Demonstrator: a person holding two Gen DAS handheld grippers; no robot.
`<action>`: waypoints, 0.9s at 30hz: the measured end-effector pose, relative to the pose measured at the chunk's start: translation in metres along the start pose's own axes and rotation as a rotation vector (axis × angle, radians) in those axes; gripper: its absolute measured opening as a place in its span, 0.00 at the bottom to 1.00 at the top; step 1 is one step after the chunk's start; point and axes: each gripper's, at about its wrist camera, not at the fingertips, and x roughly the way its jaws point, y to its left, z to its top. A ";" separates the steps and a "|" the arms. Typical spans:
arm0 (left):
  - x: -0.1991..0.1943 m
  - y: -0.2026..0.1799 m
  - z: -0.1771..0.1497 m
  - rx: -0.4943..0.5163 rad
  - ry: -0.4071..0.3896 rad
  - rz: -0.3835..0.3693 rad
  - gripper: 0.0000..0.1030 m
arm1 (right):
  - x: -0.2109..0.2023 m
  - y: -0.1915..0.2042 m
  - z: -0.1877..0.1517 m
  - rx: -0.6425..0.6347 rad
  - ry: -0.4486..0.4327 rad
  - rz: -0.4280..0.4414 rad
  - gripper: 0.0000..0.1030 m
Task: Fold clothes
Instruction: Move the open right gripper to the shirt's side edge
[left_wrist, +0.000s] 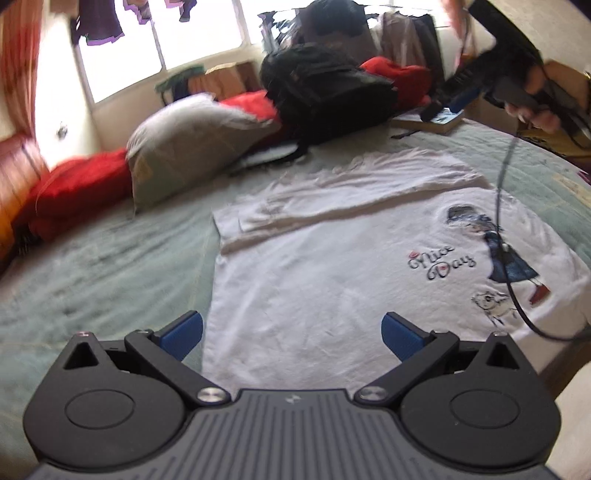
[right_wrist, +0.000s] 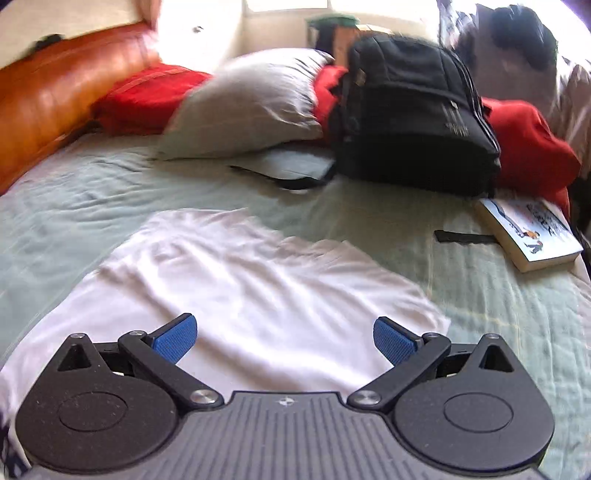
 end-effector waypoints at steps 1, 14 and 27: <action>-0.001 -0.001 0.000 0.011 -0.010 -0.014 0.99 | -0.009 0.007 -0.011 -0.013 -0.004 0.020 1.00; 0.068 -0.066 -0.035 0.133 -0.012 -0.064 0.99 | 0.001 0.073 -0.170 -0.021 -0.016 0.031 1.00; 0.021 -0.066 -0.092 -0.019 0.028 -0.030 0.99 | -0.018 0.080 -0.240 -0.029 -0.187 -0.063 1.00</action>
